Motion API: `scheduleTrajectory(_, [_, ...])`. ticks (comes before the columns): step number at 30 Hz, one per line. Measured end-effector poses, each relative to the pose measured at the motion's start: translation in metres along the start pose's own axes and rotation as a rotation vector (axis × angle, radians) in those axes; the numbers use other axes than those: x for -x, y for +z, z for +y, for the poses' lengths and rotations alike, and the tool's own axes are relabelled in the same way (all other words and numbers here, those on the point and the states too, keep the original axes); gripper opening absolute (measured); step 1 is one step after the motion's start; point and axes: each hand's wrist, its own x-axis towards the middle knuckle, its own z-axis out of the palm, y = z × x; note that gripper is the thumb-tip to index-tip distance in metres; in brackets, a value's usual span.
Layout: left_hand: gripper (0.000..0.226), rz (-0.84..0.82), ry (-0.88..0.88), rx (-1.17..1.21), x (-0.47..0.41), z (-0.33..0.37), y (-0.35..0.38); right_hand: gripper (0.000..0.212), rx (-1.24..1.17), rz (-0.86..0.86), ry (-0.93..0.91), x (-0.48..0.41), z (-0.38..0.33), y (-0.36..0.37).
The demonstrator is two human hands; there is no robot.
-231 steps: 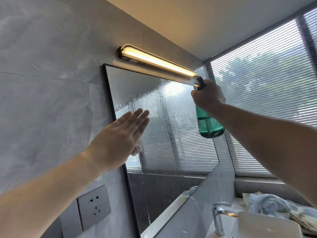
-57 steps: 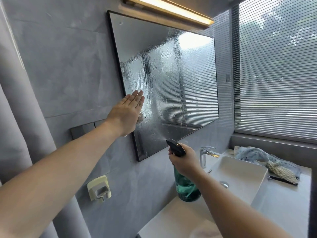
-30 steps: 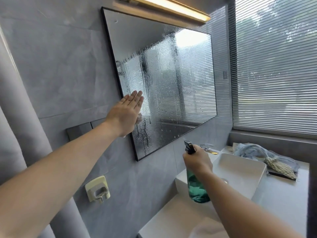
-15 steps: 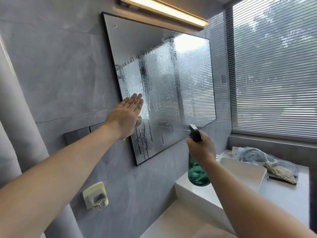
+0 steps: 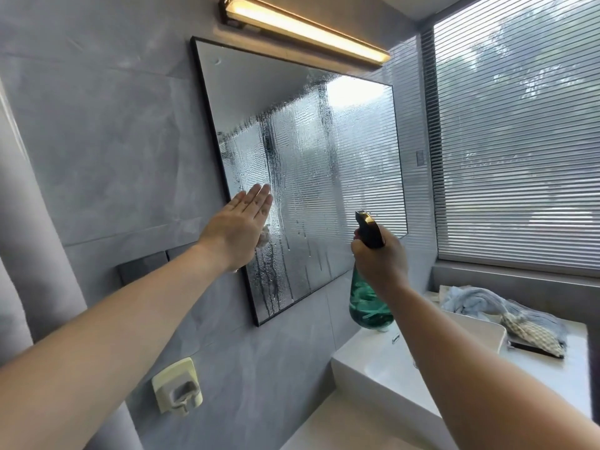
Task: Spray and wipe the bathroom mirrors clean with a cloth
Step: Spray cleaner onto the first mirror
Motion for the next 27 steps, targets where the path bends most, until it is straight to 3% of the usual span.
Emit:
scheduleTrajectory(7, [0.070, -0.003, 0.000, 0.025, -0.005, -0.004, 0.000, 0.006, -0.026, 0.088, 0.018, -0.011, -0.016, -0.003])
scheduleTrajectory(13, [0.069, 0.003, 0.015, 0.012, -0.006, -0.006, 0.005, 0.014, 0.027, 0.088, -0.005, -0.021, -0.015, -0.007])
scheduleTrajectory(18, [0.074, 0.024, 0.032, 0.020, -0.005, -0.005, 0.009, 0.009, 0.067, 0.086, 0.034, -0.021, -0.007, -0.011])
scheduleTrajectory(27, [0.070, -0.020, 0.027, 0.006, -0.010, 0.000, 0.008, 0.020, -0.014, 0.027, 0.064, -0.025, 0.007, -0.013])
